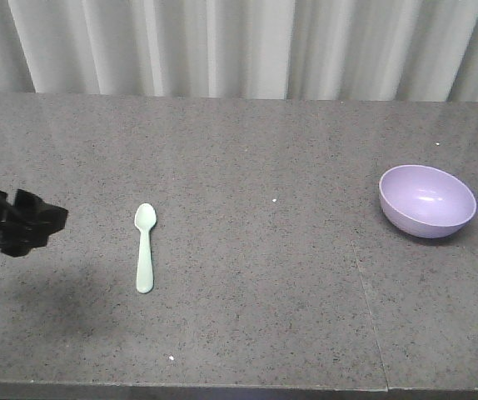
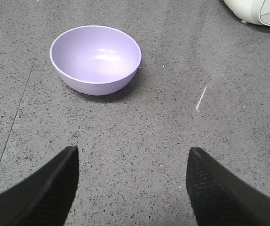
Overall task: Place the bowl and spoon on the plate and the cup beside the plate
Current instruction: 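Lower the left gripper over the pale green spoon handle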
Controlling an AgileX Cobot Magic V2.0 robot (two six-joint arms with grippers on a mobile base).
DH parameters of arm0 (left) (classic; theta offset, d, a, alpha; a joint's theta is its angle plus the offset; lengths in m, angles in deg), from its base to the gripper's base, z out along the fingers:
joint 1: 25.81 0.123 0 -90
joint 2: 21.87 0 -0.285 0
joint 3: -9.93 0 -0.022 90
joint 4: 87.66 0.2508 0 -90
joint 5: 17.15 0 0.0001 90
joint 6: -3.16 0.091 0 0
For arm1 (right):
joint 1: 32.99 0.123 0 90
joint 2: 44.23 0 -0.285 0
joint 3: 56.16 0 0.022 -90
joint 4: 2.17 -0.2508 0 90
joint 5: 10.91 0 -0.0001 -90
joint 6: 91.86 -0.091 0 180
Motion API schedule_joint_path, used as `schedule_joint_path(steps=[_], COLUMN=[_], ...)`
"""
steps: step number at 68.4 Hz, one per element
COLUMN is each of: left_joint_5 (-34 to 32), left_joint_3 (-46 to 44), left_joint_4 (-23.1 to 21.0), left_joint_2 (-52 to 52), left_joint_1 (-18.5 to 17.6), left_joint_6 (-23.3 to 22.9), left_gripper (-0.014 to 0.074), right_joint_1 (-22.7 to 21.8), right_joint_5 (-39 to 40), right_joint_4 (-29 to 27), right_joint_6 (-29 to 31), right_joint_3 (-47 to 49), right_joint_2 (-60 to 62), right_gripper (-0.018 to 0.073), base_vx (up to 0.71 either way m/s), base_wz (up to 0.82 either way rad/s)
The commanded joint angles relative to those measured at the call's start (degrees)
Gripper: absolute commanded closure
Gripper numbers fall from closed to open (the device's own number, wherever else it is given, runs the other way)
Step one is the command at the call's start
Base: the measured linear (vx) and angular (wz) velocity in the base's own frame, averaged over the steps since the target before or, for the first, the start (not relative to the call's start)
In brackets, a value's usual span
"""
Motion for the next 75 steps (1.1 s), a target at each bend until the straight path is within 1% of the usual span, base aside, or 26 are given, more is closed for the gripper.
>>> schedule_joint_path(steps=[1, 15, 23, 32, 40, 45, 57, 65, 75], left_joint_5=[-2.29, -2.18, -0.92, 0.88, 3.97, 5.25, 7.71, 10.27, 11.28], left_joint_3=[-3.63, -8.75, -11.72, -15.80, -19.99, -22.18, -26.68, -29.07, -31.09], left_joint_4=[-1.30, -1.20, -0.06, 4.73, 9.08, 10.83, 12.37, 12.89, 12.89], left_joint_2=[4.05, 14.19, 19.32, 25.20, 29.56, 31.65, 36.22, 39.01, 41.19], left_joint_1=[-2.47, -7.45, -8.83, -10.14, -11.62, -12.41, -13.62, -13.55, -13.55], left_joint_6=[-0.06, -1.08, -4.83, -11.76, -16.04, -18.47, -22.45, -25.16, -26.19], left_gripper=[0.0041, 0.0041, 0.0041, 0.0041, 0.0042, 0.0042, 0.0049, 0.0085, 0.0128], right_joint_1=[0.06, 0.06, 0.06, 0.06, 0.06, 0.06, 0.06, 0.06, 0.06], right_joint_5=[3.32, 2.75, 2.38, 1.77, 1.11, 0.89, 0.75, 0.56, 0.19], right_joint_4=[0.51, 0.33, 0.33, 0.33, 0.02, -0.24, -0.24, -0.24, -0.24], right_joint_6=[0.53, 0.53, 0.53, 0.53, 0.53, 0.53, 0.53, 0.53, 0.53], right_joint_3=[2.00, 2.00, 2.00, 2.00, 2.00, 2.00, 2.00, 2.00, 2.00], right_joint_2=[-0.50, -0.50, -0.50, -0.50, -0.50, -0.50, -0.50, -0.50, -0.50], right_gripper=[0.0074, 0.0074, 0.0074, 0.0074, 0.0074, 0.0074, 0.0074, 0.0074, 0.0074], base_vx=[0.00, 0.00, 0.00, 0.00, 0.00, 0.00, 0.00, 0.00, 0.00], base_wz=[0.00, 0.00, 0.00, 0.00, 0.00, 0.00, 0.00, 0.00, 0.00])
